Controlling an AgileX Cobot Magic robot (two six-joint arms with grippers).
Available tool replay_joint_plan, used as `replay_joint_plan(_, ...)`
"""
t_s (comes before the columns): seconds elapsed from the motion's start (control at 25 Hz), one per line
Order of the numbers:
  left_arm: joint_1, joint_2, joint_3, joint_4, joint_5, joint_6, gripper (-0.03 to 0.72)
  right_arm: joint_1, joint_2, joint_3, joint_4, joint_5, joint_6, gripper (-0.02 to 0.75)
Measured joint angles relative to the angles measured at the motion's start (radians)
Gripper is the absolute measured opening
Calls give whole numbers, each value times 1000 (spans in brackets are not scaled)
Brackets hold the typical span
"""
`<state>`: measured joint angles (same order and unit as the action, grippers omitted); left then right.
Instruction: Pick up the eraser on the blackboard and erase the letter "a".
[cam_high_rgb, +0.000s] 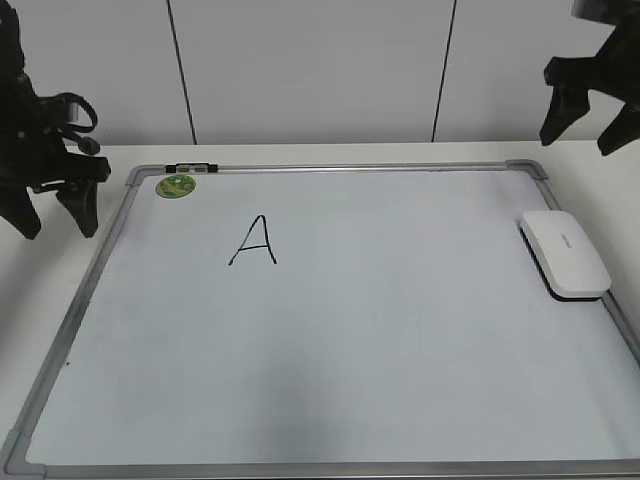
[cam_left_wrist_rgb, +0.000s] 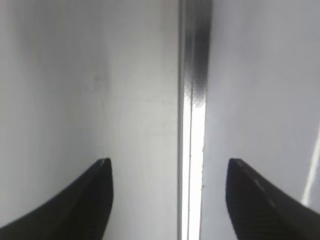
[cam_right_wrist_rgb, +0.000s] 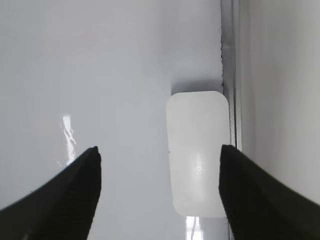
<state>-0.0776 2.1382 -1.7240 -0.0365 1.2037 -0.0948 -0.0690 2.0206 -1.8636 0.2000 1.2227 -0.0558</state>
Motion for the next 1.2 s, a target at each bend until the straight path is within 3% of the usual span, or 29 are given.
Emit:
replay_joint_plan(0.24,-2,-126,0,7,13,0,435,0,-110,9,14,6,23,536)
replay_joint_plan(0.44,-10,-262,0,13,19,-1,421,7,-207,74,15,12,25,534)
replay_joint_plan(0.64,-63,-389,43,59,23,-11,414,9,-330,207,15,14,25,534)
replay_joint_plan(0.96,-176,-583,260,202,13,-98,389,50,-592,497,15,-113,-65,534)
replay_joint_plan(1.2,-183,-762,449,204,-75,-130,389,97,-823,758,15,-209,-78,534)
